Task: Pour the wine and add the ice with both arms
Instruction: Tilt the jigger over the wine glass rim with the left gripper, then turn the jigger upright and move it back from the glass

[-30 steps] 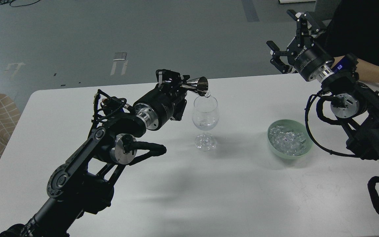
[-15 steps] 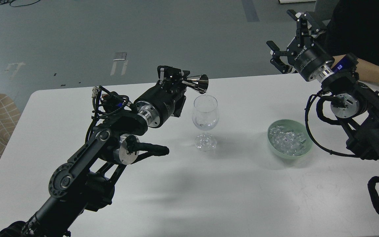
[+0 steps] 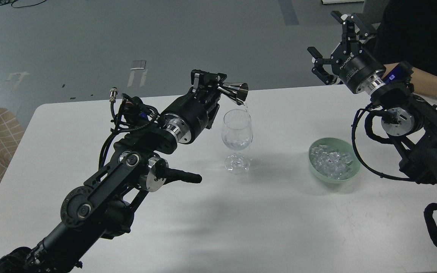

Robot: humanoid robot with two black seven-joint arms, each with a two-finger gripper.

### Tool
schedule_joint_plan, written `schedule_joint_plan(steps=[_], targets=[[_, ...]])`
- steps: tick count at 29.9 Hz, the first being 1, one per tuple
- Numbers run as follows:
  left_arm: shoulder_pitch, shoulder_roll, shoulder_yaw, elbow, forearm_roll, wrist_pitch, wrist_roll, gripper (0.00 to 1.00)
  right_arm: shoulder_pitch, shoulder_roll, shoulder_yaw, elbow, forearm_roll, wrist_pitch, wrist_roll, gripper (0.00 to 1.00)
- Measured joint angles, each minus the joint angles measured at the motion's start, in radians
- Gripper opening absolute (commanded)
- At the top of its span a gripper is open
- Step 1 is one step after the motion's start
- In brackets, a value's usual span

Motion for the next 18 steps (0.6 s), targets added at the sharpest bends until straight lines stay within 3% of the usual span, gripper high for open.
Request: schedule_joint_plan(steps=[18], targets=[[-0.003, 0.057, 0.001, 0.001, 0.103, -0.064, -0.082, 0.05, 0.0, 0.0, 0.0, 0.0, 0.0, 0.0, 0.0, 1.0]])
